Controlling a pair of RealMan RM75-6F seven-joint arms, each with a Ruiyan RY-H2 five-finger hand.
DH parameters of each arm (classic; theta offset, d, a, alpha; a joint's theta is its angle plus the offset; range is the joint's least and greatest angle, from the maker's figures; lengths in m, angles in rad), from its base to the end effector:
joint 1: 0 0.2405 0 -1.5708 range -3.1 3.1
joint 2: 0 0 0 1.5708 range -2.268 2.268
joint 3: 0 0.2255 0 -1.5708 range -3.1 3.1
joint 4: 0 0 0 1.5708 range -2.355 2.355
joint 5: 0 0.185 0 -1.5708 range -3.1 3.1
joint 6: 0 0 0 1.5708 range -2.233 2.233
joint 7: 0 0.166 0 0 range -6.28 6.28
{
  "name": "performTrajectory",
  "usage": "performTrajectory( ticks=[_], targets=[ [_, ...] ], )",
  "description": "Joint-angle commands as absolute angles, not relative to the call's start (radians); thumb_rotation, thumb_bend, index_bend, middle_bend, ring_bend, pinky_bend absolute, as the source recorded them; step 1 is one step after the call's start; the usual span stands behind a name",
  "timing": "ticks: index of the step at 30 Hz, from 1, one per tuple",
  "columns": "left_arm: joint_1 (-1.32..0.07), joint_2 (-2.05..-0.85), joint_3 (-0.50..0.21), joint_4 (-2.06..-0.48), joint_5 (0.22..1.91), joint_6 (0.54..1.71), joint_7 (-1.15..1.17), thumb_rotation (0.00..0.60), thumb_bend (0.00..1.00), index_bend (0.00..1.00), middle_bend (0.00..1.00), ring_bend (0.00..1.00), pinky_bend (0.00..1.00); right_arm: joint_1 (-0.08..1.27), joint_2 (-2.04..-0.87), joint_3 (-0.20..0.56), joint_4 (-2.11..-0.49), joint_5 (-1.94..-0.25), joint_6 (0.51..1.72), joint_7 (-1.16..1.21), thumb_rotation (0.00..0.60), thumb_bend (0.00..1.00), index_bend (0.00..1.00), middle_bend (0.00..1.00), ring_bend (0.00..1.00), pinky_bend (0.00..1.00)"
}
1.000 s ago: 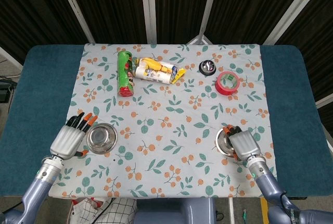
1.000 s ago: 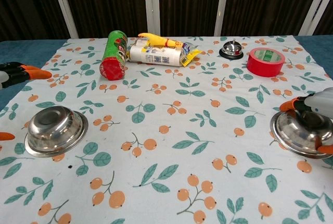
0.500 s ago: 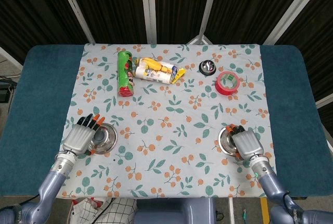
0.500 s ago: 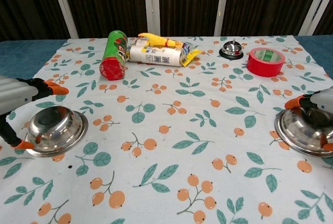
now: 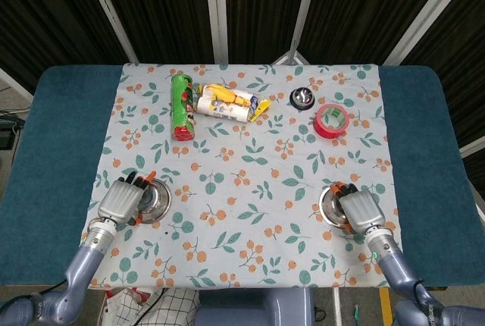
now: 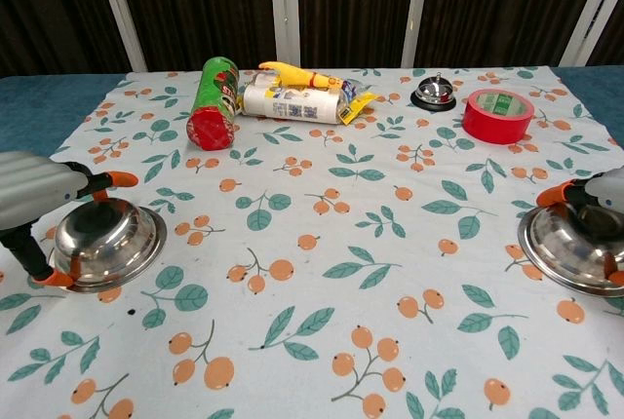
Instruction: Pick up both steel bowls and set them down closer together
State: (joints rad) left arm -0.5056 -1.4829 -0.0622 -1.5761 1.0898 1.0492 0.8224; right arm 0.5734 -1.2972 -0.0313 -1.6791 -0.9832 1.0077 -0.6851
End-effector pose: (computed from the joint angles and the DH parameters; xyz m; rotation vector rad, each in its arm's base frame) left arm -0.2035 0.2773 0.0074 -1.9064 -0.6898 -0.4498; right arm -0.2269 -0.2751 0.0410 1.9093 -0.8287 0.3706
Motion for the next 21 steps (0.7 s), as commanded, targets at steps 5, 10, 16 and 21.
performTrajectory(
  ticks=[5, 10, 16, 21],
  targets=[
    [-0.516, -1.481, -0.051, -1.582, 1.080, 1.055, 0.821, 0.599, 0.19, 0.25, 0.46, 0.35, 0.56, 0.575, -1.295, -0.033, -1.678, -0.982, 1.007, -0.683, 0.600, 0.32, 0.67, 0.68, 0.69, 0.83],
    [-0.521, -1.480, -0.042, -1.577, 1.076, 1.064, 0.815, 0.600, 0.25, 0.35, 0.53, 0.41, 0.63, 0.574, -1.294, -0.036, -1.681, -0.983, 1.008, -0.683, 0.600, 0.32, 0.67, 0.68, 0.69, 0.83],
    [-0.524, -1.477, -0.037, -1.565, 1.111, 1.079, 0.772, 0.600, 0.28, 0.41, 0.58, 0.45, 0.67, 0.574, -1.293, -0.038, -1.681, -0.983, 1.011, -0.684, 0.600, 0.32, 0.67, 0.68, 0.69, 0.83],
    [-0.521, -1.472, -0.029, -1.557, 1.130, 1.089, 0.749, 0.600, 0.28, 0.40, 0.59, 0.46, 0.67, 0.575, -1.295, -0.039, -1.683, -0.982, 1.012, -0.687, 0.600, 0.32, 0.67, 0.68, 0.69, 0.83]
  ],
)
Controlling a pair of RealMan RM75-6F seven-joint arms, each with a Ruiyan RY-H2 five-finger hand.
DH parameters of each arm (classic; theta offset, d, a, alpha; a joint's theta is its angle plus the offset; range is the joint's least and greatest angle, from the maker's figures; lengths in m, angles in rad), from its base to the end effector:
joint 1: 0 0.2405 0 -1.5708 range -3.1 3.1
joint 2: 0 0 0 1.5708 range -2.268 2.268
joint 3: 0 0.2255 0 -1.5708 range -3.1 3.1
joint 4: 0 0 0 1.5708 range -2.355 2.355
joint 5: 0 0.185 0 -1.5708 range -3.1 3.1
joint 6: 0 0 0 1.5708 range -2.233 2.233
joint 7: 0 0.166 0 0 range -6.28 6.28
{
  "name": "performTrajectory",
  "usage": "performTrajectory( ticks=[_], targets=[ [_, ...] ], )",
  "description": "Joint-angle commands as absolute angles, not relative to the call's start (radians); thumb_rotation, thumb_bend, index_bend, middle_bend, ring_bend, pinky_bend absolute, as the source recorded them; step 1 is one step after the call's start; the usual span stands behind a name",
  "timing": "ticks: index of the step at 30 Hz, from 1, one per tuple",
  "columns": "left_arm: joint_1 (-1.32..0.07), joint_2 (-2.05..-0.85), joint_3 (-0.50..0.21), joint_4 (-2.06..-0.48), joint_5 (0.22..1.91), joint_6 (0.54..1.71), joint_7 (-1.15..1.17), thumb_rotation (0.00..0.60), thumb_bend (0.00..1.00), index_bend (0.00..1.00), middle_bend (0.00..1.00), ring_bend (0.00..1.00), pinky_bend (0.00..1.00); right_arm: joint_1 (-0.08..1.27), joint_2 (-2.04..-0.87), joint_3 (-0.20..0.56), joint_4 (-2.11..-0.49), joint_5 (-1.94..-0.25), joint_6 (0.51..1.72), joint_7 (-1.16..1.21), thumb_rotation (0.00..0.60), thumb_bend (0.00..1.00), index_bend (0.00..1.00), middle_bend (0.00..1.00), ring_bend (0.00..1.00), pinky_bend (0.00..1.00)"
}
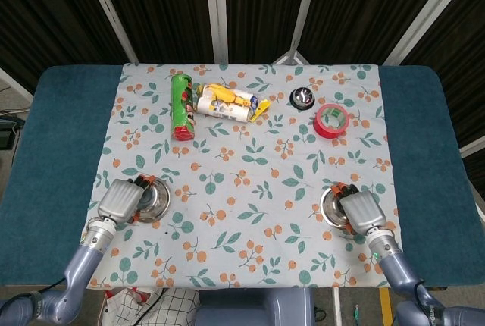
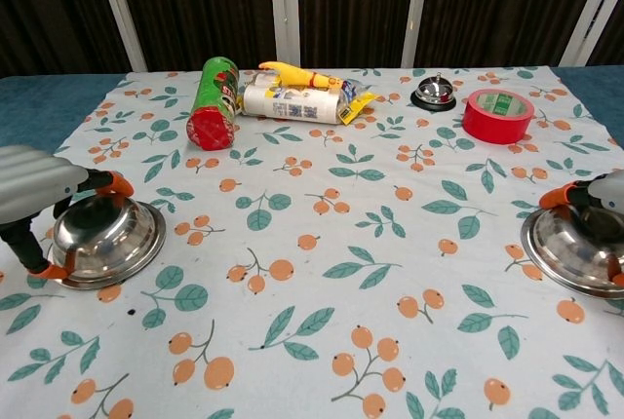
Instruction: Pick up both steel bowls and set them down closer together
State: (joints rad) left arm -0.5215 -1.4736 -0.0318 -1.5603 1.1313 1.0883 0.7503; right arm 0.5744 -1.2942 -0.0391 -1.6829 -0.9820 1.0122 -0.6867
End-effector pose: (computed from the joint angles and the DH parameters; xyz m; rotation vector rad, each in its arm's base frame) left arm -0.2022 0.2791 0.0129 -1.8949 -0.6757 -0.4994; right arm -0.2278 -0.2737 0.0414 1.9111 -0.8271 0.3644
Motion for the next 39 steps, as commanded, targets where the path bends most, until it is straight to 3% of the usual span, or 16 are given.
performTrajectory(
  ticks=[1, 6, 12, 21, 25, 32, 39],
  targets=[
    [-0.522, -1.472, -0.028, -1.556, 1.128, 1.087, 0.746, 0.600, 0.28, 0.40, 0.59, 0.46, 0.67, 0.575, -1.295, -0.040, -1.684, -0.982, 1.012, -0.687, 0.600, 0.32, 0.67, 0.68, 0.69, 0.83],
    [-0.522, -1.467, -0.022, -1.556, 1.184, 1.104, 0.696, 0.600, 0.29, 0.41, 0.60, 0.46, 0.67, 0.575, -1.295, -0.041, -1.687, -0.983, 1.016, -0.691, 0.600, 0.32, 0.67, 0.68, 0.69, 0.83],
    [-0.499, -1.459, -0.003, -1.493, 1.392, 1.208, 0.491, 0.600, 0.29, 0.41, 0.60, 0.46, 0.67, 0.566, -1.289, -0.036, -1.690, -1.011, 1.042, -0.675, 0.600, 0.32, 0.67, 0.68, 0.69, 0.83],
    [-0.474, -1.488, -0.016, -1.337, 1.555, 1.360, 0.249, 0.600, 0.30, 0.42, 0.58, 0.46, 0.67, 0.537, -1.297, -0.013, -1.672, -1.203, 1.128, -0.536, 0.600, 0.32, 0.67, 0.69, 0.69, 0.84],
    [-0.471, -1.480, -0.024, -1.330, 1.570, 1.378, 0.221, 0.600, 0.30, 0.41, 0.58, 0.46, 0.67, 0.528, -1.292, 0.009, -1.689, -1.307, 1.145, -0.339, 0.600, 0.32, 0.69, 0.70, 0.71, 0.86],
    [-0.467, -1.482, -0.032, -1.308, 1.631, 1.441, 0.150, 0.600, 0.30, 0.41, 0.58, 0.46, 0.67, 0.547, -1.221, 0.049, -1.780, -1.401, 1.074, 0.094, 0.600, 0.32, 0.71, 0.71, 0.72, 0.87],
    [-0.473, -1.506, -0.033, -1.277, 1.688, 1.486, 0.100, 0.600, 0.30, 0.42, 0.59, 0.46, 0.67, 0.591, -1.163, 0.115, -1.860, -1.347, 0.933, 0.496, 0.600, 0.32, 0.71, 0.71, 0.72, 0.87]
  ],
)
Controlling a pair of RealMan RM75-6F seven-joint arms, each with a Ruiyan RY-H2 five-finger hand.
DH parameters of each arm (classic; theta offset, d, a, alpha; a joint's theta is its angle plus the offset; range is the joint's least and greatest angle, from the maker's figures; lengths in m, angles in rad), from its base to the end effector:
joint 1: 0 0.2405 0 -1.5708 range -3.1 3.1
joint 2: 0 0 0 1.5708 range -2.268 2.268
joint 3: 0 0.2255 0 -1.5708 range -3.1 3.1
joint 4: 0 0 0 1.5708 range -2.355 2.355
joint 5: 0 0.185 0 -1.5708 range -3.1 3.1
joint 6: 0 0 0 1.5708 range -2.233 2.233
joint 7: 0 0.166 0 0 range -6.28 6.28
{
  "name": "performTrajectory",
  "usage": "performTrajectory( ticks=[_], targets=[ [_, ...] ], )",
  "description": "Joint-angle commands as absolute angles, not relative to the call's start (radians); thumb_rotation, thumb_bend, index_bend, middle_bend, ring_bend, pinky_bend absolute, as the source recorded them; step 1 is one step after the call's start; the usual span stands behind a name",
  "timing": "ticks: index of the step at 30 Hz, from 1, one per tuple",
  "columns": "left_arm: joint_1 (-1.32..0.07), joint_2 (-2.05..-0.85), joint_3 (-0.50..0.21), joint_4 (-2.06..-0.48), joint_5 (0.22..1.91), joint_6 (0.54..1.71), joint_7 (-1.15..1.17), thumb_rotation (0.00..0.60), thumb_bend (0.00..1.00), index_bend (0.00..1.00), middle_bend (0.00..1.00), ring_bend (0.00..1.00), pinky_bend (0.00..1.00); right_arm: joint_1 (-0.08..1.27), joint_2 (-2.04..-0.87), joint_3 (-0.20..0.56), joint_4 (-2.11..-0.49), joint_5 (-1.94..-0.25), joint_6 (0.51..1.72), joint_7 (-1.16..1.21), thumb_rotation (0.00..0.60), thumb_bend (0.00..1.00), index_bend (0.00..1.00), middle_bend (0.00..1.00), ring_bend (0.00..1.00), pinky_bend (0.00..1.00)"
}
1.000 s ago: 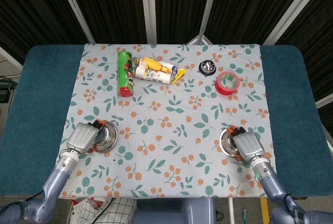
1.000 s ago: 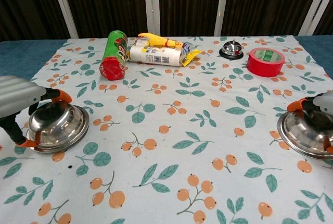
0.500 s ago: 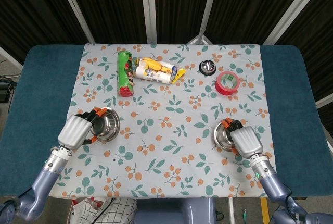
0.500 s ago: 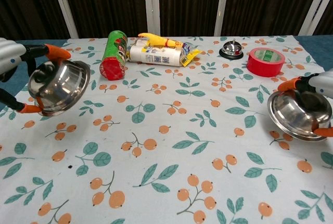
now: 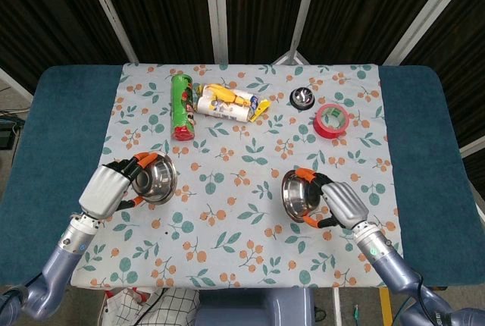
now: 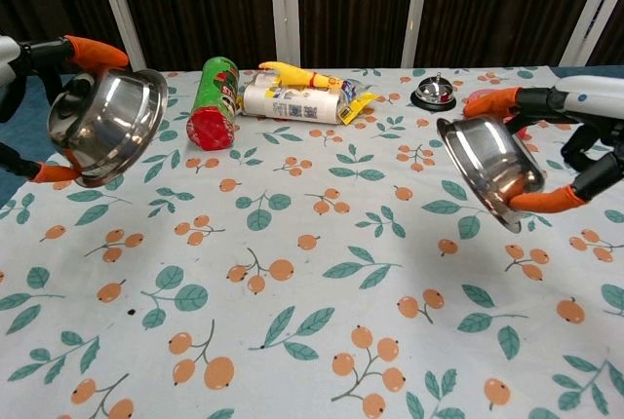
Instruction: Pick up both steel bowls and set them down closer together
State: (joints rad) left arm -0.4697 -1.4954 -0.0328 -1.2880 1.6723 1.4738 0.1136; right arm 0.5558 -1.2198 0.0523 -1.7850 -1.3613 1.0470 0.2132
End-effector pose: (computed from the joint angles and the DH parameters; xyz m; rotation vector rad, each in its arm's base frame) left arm -0.1717 0.2787 0.0688 -1.7470 -0.5051 -1.2042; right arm -0.1523 -0.2764 0.0638 1.7506 -1.4010 1.1712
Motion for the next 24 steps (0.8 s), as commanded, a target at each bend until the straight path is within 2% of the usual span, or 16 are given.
performTrajectory(
  ticks=[1, 6, 12, 16, 24],
  targets=[
    [-0.474, -1.511, -0.033, -1.272, 1.697, 1.492, 0.095, 0.600, 0.30, 0.42, 0.59, 0.46, 0.67, 0.597, -1.160, 0.128, -1.865, -1.332, 0.914, 0.547, 0.600, 0.32, 0.71, 0.71, 0.72, 0.87],
    [-0.483, -1.531, -0.028, -1.252, 1.731, 1.510, 0.073, 0.600, 0.30, 0.42, 0.58, 0.46, 0.67, 0.621, -1.156, 0.179, -1.866, -1.272, 0.838, 0.722, 0.600, 0.32, 0.71, 0.72, 0.72, 0.87],
    [-0.521, -1.594, -0.034, -1.208, 1.792, 1.532, 0.028, 0.600, 0.30, 0.42, 0.59, 0.46, 0.67, 0.689, -1.190, 0.271, -1.843, -1.136, 0.650, 0.969, 0.600, 0.32, 0.71, 0.72, 0.72, 0.87],
    [-0.538, -1.643, -0.041, -1.159, 1.814, 1.556, -0.003, 0.600, 0.30, 0.42, 0.59, 0.46, 0.67, 0.723, -1.213, 0.298, -1.828, -1.096, 0.571, 0.996, 0.600, 0.32, 0.71, 0.72, 0.72, 0.87],
    [-0.561, -1.687, -0.044, -1.126, 1.838, 1.577, -0.027, 0.600, 0.30, 0.42, 0.59, 0.46, 0.67, 0.738, -1.243, 0.315, -1.844, -1.062, 0.532, 0.967, 0.600, 0.32, 0.71, 0.72, 0.72, 0.87]
  ],
)
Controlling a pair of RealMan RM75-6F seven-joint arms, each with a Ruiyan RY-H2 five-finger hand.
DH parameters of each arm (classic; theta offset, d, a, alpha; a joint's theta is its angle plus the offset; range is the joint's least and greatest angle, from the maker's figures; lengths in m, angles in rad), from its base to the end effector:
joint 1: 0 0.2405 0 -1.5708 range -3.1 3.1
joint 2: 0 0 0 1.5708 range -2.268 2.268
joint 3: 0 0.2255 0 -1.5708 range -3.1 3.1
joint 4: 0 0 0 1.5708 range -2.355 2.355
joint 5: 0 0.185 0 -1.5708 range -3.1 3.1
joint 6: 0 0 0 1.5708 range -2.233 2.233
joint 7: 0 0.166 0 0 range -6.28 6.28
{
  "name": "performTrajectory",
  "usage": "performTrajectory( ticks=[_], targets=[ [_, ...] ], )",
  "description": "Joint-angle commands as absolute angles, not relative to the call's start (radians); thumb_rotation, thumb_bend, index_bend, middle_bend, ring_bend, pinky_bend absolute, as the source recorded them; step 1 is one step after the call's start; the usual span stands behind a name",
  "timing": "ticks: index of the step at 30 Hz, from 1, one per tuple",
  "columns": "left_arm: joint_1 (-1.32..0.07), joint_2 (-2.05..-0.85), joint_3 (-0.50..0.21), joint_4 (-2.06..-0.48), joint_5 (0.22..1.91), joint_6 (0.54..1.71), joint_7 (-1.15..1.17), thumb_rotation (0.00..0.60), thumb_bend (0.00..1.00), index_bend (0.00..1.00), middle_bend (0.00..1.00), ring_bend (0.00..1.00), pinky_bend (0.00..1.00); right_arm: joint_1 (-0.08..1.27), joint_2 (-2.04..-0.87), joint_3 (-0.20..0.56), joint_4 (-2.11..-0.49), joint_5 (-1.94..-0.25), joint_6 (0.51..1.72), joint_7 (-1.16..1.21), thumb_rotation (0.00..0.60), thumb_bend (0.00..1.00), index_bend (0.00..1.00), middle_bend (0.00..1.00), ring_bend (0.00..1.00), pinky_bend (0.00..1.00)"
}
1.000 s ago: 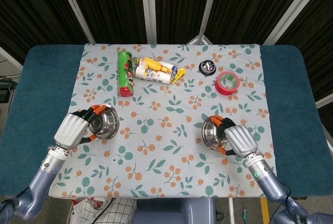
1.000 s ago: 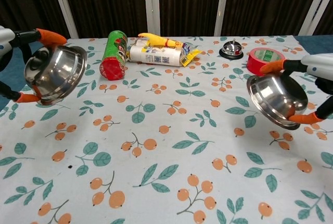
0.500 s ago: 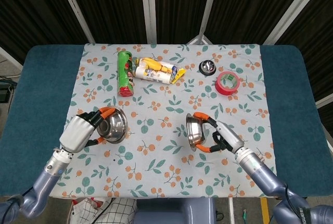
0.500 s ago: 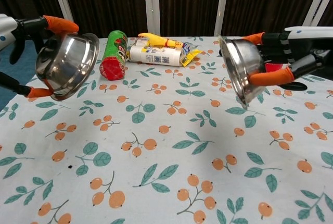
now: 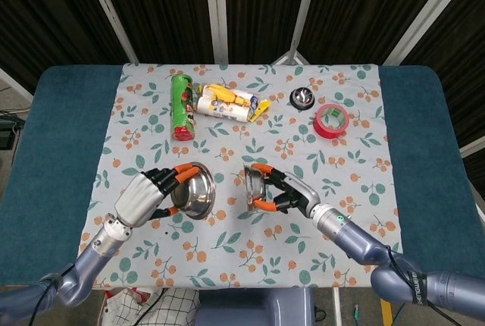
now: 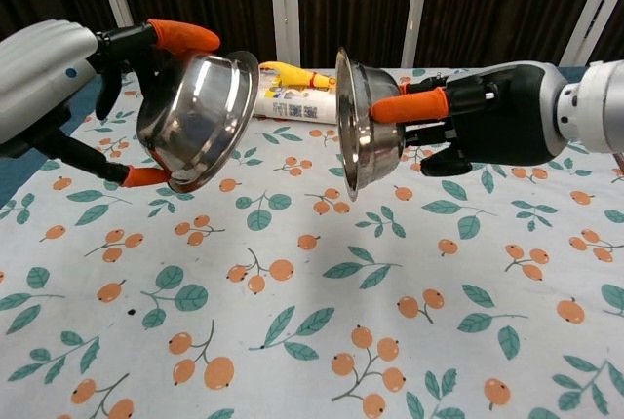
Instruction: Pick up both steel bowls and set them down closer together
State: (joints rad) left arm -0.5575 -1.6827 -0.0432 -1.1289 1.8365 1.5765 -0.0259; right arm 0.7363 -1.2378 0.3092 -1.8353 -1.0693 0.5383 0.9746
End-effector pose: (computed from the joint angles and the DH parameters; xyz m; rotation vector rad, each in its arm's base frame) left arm -0.1176 0.2713 0.0341 -1.8141 -0.4259 -1.5435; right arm -0.0810 -0.3036 0.0264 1.2354 -2.5487 1.2564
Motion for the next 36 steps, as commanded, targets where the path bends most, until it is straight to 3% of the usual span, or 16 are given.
performTrajectory(
  ticks=[1, 36],
  targets=[
    [-0.563, -1.690, -0.044, -1.126, 1.837, 1.575, -0.028, 0.600, 0.30, 0.42, 0.59, 0.46, 0.67, 0.738, -1.244, 0.317, -1.849, -1.059, 0.530, 0.961, 0.600, 0.32, 0.71, 0.72, 0.72, 0.87],
    [-0.616, -1.750, -0.042, -1.096, 1.838, 1.557, -0.011, 0.600, 0.30, 0.42, 0.59, 0.46, 0.67, 0.729, -1.274, 0.365, -1.936, -0.944, 0.520, 0.834, 0.600, 0.33, 0.71, 0.72, 0.72, 0.87]
  ],
)
